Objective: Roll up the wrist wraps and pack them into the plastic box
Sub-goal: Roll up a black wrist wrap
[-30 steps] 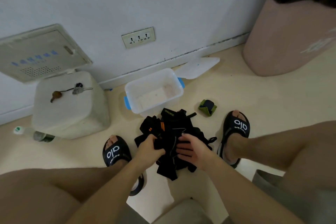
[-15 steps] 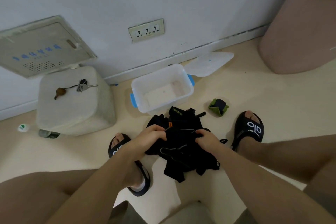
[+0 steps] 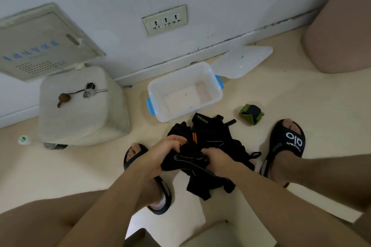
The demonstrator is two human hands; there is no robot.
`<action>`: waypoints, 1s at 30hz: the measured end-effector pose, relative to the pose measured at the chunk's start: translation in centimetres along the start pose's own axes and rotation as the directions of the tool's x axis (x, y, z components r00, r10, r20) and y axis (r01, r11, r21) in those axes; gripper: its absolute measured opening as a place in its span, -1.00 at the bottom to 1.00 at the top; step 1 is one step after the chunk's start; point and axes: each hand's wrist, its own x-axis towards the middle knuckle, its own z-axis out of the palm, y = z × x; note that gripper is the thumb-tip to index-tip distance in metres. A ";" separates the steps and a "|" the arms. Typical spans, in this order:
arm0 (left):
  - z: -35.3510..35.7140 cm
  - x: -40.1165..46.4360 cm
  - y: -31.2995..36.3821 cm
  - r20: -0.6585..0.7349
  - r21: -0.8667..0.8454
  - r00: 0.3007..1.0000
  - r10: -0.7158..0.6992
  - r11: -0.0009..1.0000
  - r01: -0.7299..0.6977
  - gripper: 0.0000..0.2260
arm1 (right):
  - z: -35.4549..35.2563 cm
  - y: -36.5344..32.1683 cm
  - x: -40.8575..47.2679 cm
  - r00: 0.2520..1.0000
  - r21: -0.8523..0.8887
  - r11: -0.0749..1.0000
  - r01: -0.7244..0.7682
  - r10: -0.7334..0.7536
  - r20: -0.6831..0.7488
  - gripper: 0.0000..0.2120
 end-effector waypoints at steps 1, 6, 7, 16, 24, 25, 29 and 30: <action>0.0 -0.2 -0.1 -0.004 -0.022 1.000 0.002 1.000 -0.003 -0.57 | 0.9 -0.5 -0.1 0.997 0.051 0.999 0.015 -0.018 0.077 -0.77; 0.2 -1.9 -0.4 -0.016 -0.048 1.000 0.008 0.999 -0.009 -0.55 | 5.6 1.0 1.9 0.985 0.047 0.999 0.003 -0.011 0.170 -0.54; 0.2 -2.3 -0.6 -0.020 -0.067 1.000 0.003 0.998 -0.004 -0.55 | 6.9 2.1 3.0 0.990 0.053 0.998 -0.015 0.007 0.144 -0.54; -0.6 -6.2 -0.1 -0.002 -0.048 0.998 0.067 0.997 -0.068 -0.58 | 0.1 -2.2 -4.3 0.967 0.046 0.998 -0.048 0.058 -0.248 -0.80; -1.3 -9.7 2.3 -0.093 0.359 0.925 0.369 0.879 -0.315 -0.66 | -8.2 -2.3 -9.8 0.926 0.458 0.889 0.010 0.164 -0.340 -0.92; -1.2 -10.1 2.7 -0.080 0.382 0.911 0.405 0.856 -0.347 -0.66 | -9.1 -2.7 -10.5 0.915 0.491 0.870 0.035 0.169 -0.366 -0.93; 0.8 -11.5 4.2 -0.002 0.461 0.850 0.526 0.755 -0.466 -0.69 | -11.9 -4.8 -13.3 0.880 0.543 0.824 0.162 0.128 -0.458 -0.91; 1.3 -11.9 4.5 0.023 0.479 0.840 0.542 0.731 -0.486 -0.70 | -12.6 -5.4 -14.0 0.877 0.565 0.802 0.194 0.116 -0.465 -0.90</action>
